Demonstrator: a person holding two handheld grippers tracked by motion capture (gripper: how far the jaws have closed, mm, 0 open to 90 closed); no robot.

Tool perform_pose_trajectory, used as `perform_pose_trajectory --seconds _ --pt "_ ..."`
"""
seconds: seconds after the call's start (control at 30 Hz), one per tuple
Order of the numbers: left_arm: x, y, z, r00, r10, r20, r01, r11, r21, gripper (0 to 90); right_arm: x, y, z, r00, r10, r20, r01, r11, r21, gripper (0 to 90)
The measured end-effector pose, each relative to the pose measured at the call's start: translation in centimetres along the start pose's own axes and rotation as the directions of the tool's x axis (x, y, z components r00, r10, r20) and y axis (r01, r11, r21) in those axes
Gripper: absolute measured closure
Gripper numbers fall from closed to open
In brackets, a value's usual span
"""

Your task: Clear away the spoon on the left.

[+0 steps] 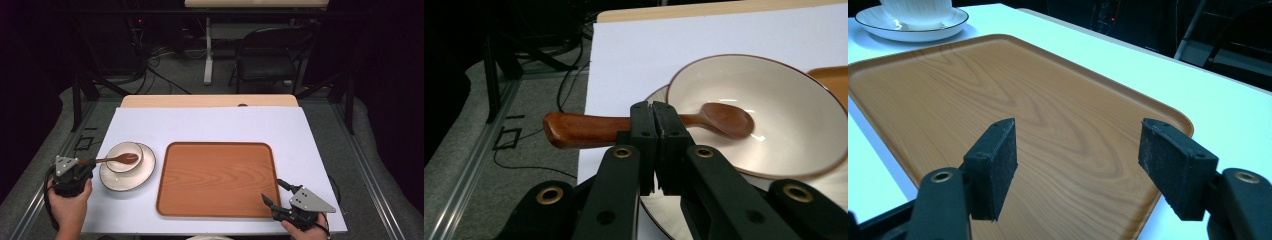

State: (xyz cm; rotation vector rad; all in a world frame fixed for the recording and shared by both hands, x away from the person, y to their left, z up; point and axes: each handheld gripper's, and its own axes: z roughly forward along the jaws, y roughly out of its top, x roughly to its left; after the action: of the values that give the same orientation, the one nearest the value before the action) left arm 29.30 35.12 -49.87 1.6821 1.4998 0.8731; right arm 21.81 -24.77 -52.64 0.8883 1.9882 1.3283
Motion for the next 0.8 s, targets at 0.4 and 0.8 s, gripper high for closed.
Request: perform_pose_trajectory --seconds 0.4,0.8 --pt "0.8 0.8 1.9 0.9989 -0.046 0.012 0.046 0.999 -0.004 88.7 0.0 0.0 0.0 1.0 0.004 -0.004 -0.004 1.0 0.0 31.5" --pt "0.9 1.9 1.1 0.9813 -0.173 0.084 0.177 0.9832 -0.044 72.5 -0.1 0.0 0.0 1.0 0.008 -0.004 -0.008 1.0 0.0 31.4"
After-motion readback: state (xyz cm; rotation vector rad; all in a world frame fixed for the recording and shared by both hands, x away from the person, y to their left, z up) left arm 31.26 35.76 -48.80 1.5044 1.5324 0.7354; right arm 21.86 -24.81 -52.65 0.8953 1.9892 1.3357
